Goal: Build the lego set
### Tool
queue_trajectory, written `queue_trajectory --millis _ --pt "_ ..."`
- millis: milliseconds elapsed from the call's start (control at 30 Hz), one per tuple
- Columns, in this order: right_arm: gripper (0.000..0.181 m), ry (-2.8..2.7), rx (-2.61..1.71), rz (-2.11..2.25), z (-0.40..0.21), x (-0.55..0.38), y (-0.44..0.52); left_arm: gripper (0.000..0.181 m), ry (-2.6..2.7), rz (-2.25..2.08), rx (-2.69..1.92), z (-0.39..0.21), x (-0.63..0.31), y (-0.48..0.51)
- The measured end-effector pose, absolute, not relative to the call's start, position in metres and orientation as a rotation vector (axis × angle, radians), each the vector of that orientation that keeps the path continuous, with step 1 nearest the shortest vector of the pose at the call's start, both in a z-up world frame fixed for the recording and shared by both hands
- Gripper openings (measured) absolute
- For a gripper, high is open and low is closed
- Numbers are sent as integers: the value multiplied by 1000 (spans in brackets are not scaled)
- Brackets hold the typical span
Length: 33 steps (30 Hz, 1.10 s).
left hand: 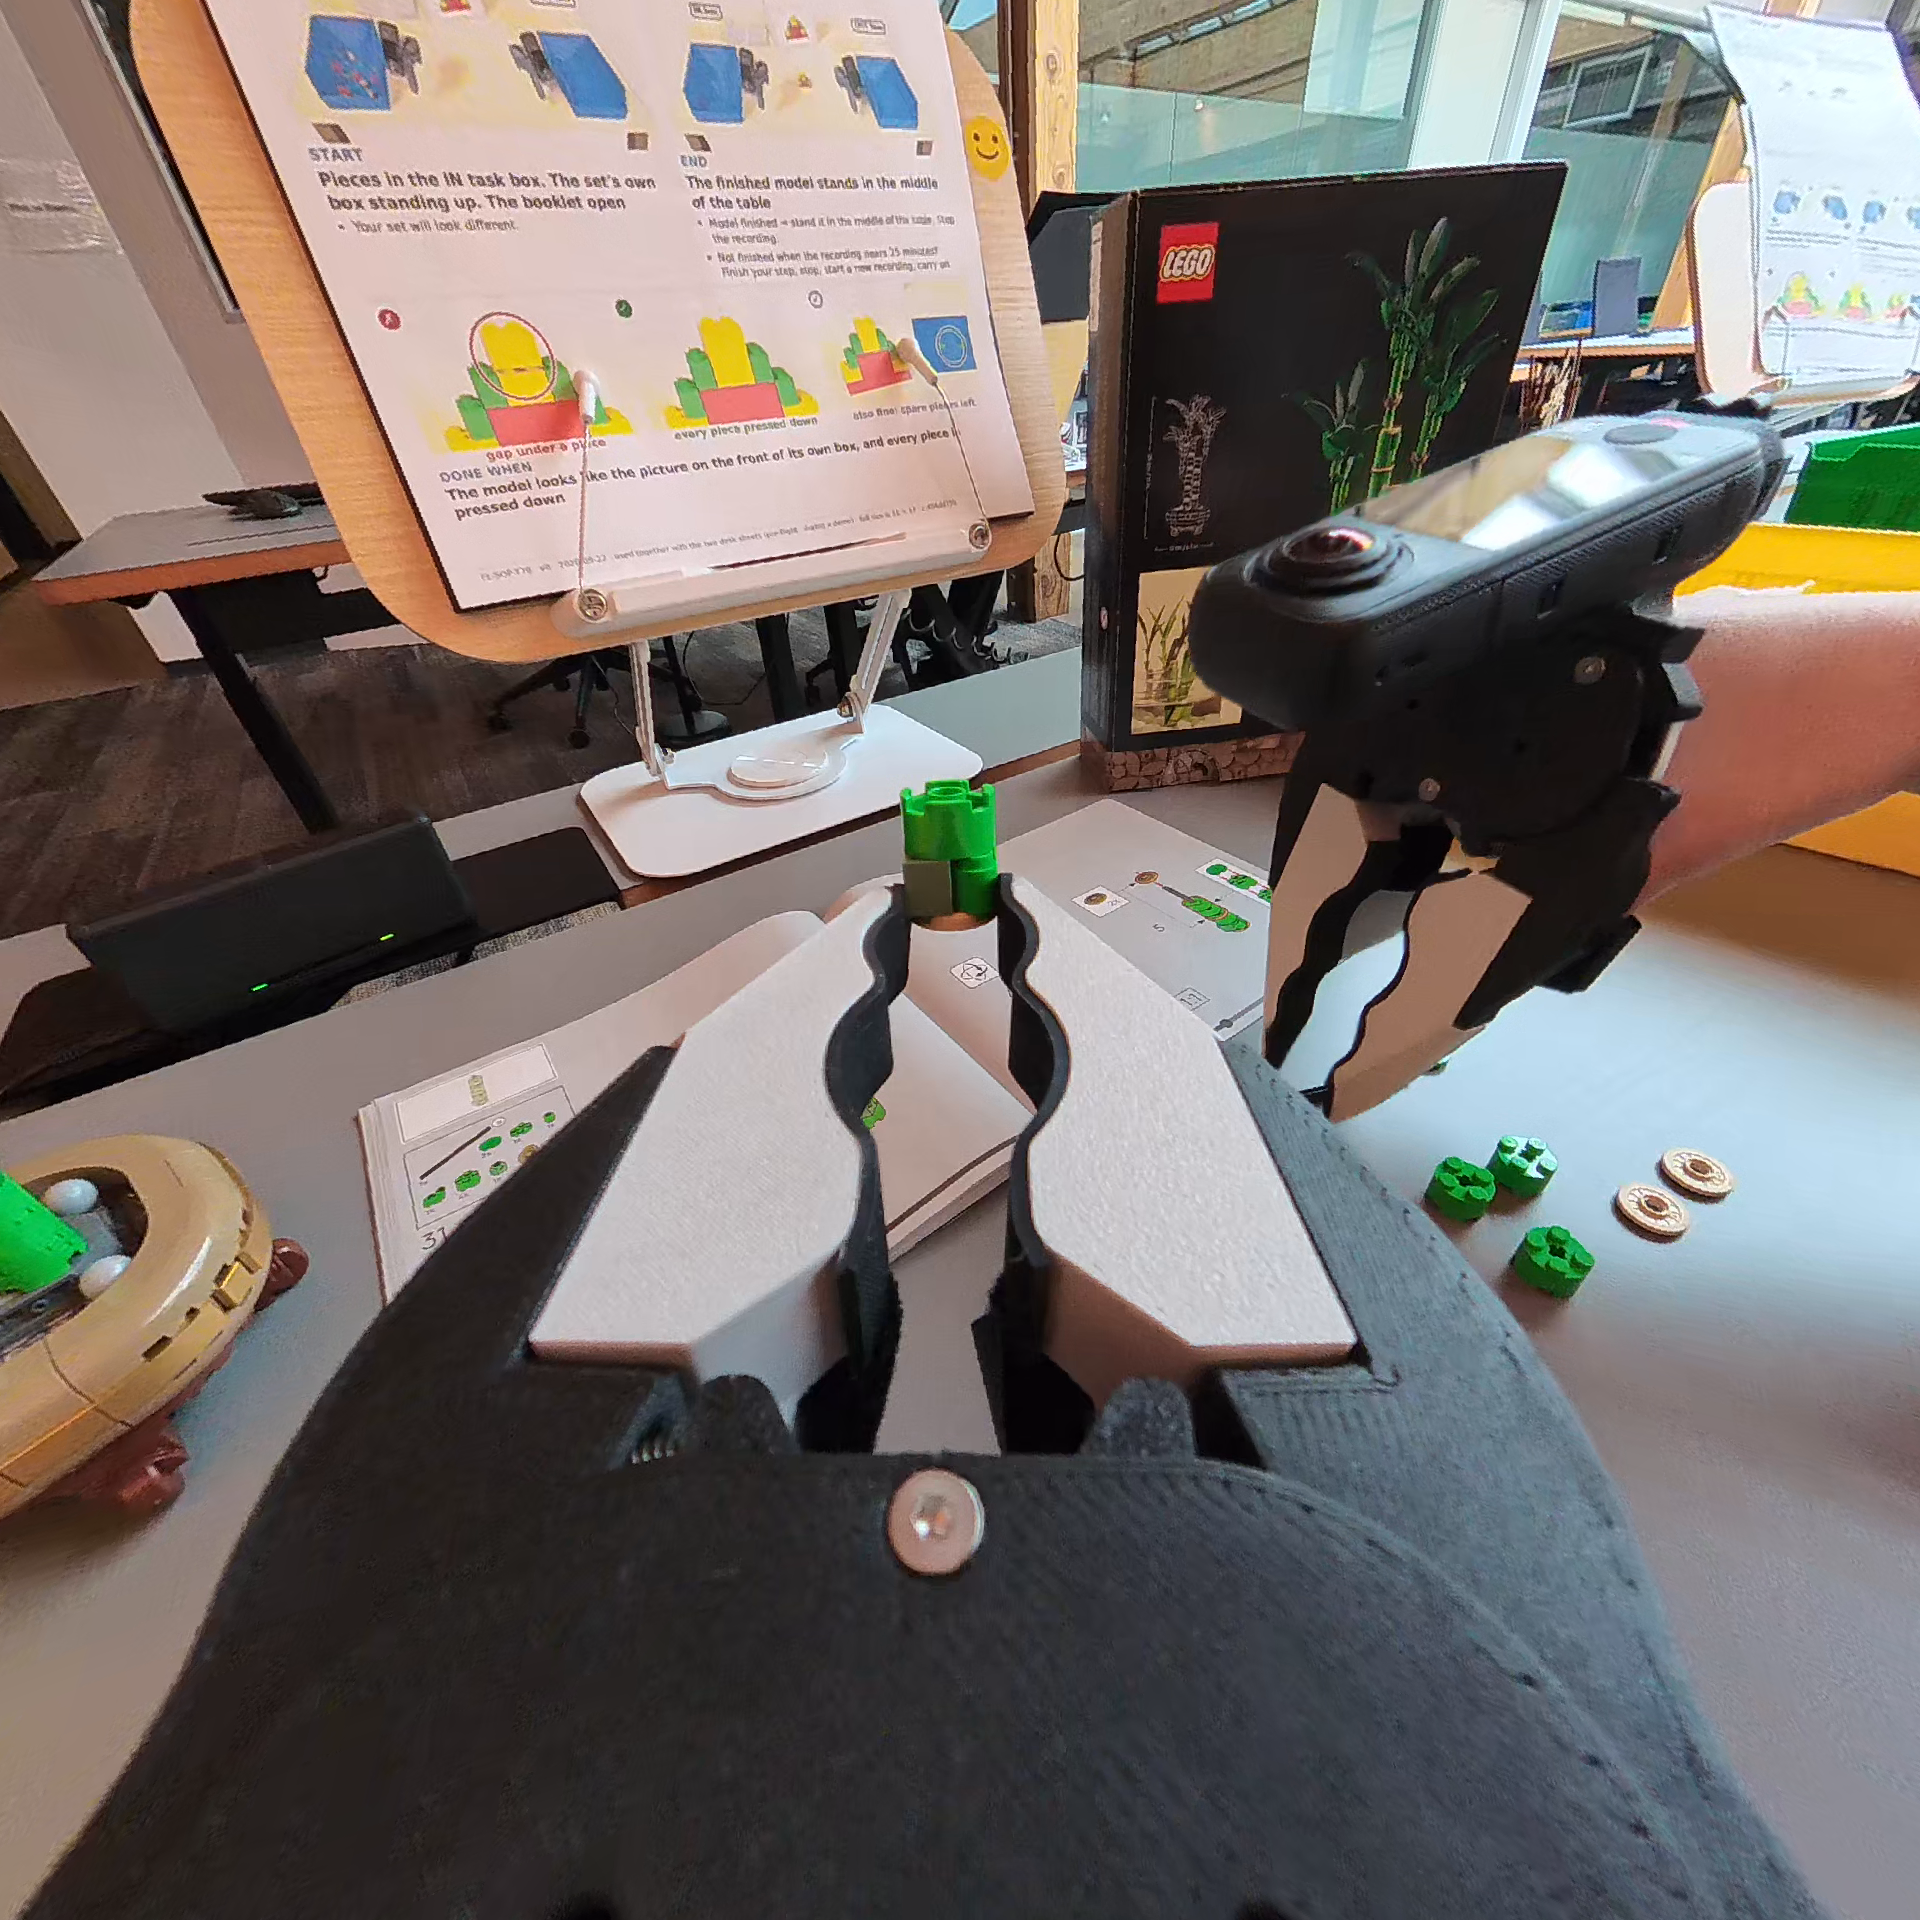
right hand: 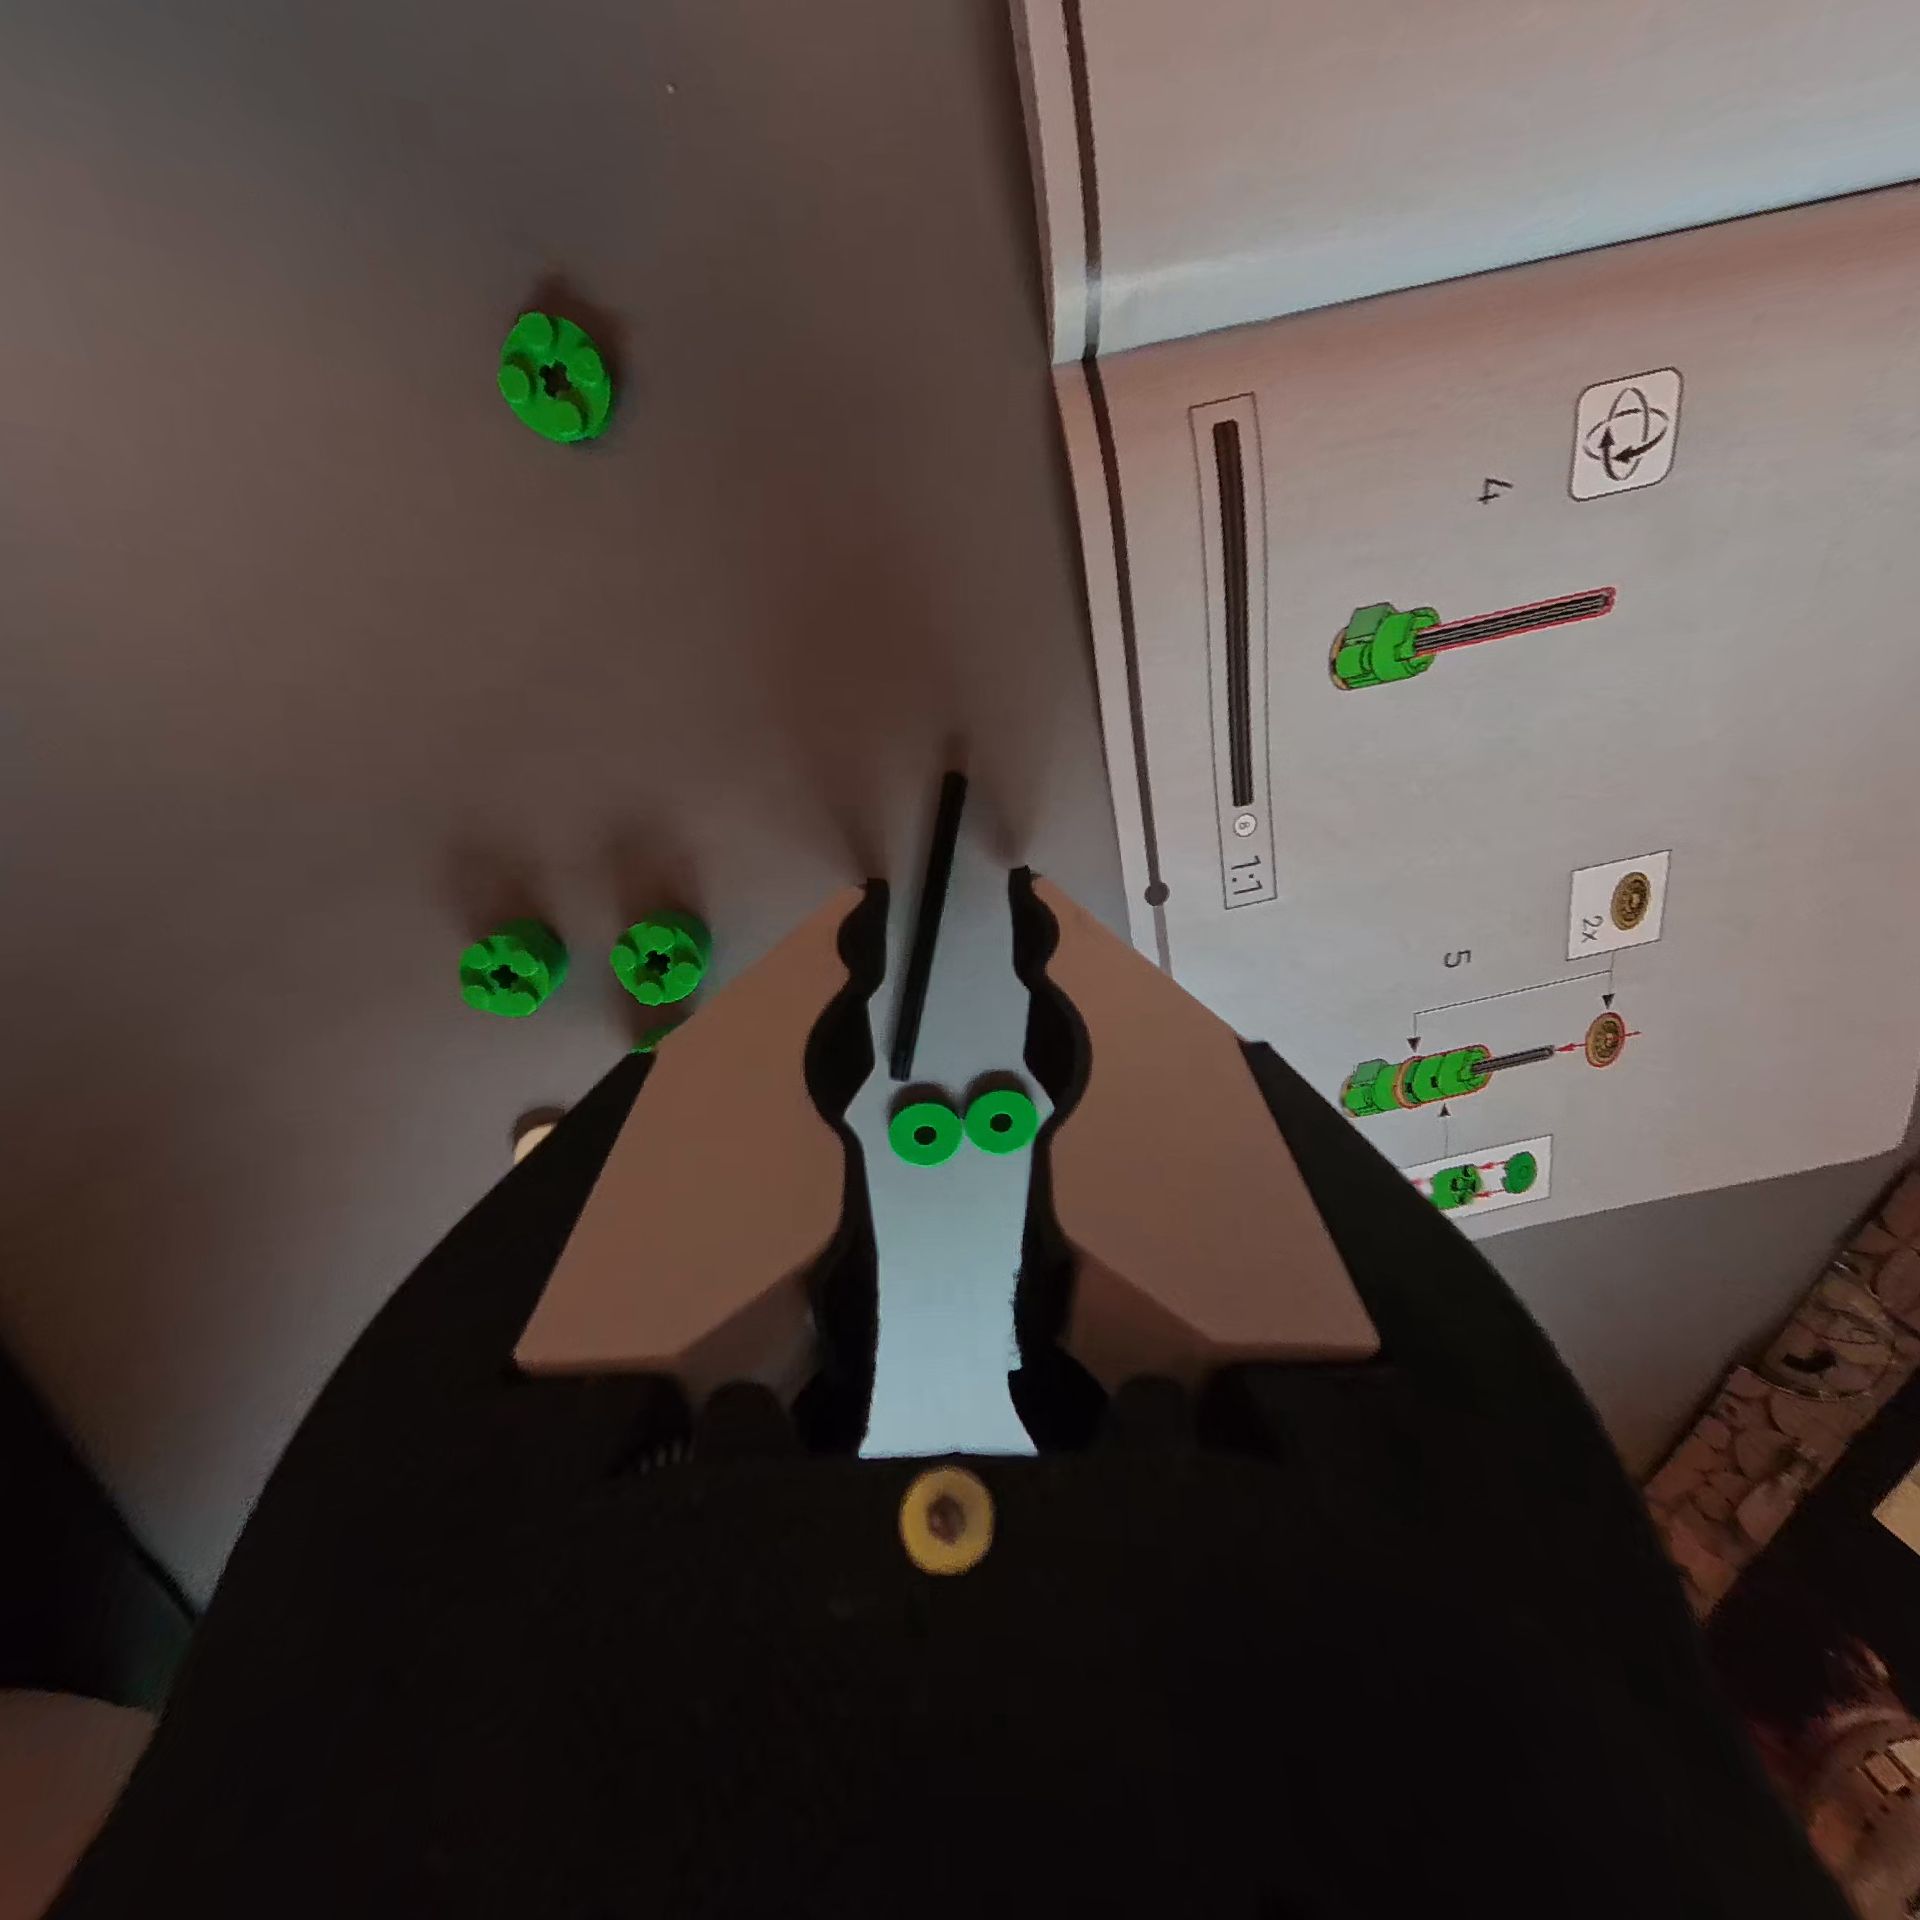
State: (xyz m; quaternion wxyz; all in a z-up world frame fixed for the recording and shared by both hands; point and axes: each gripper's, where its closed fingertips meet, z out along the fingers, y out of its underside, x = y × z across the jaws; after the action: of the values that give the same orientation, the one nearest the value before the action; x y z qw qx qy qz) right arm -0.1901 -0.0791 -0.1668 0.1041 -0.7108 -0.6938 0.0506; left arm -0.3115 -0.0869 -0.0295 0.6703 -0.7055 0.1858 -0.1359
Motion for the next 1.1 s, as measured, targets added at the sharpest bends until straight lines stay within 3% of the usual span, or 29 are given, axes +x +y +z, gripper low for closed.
queue_trajectory --millis 33,267,467,600,700,900,1000,1100 --pt "23 -2048 -2091 120 -167 -189 -78 14 420 -309 -1591 -30 -311 -87" --pt "21 -2051 -2112 107 -168 -188 -79 14 428 -311 -1590 -29 -309 -88" --pt "3 -2071 -2125 162 -169 -190 -86 14 428 -317 -1598 -31 -309 -87" --pt "3 -2091 -2045 207 -161 -192 -86 14 430 -319 -1600 -32 -309 -87" --pt "3 -1886 -1859 489 -101 -217 -84 14 435 -332 -1593 -30 -306 -88" --pt "3 -1158 -1264 1108 90 -214 -85 14 544 -478 -1537 -27 -273 -102" --pt "3 -980 -1037 1332 138 -201 -102 14 593 -511 -1521 -28 -257 -109" --pt "2 -981 -990 1494 142 -211 -117 14 588 -565 -1516 -26 -248 -114"
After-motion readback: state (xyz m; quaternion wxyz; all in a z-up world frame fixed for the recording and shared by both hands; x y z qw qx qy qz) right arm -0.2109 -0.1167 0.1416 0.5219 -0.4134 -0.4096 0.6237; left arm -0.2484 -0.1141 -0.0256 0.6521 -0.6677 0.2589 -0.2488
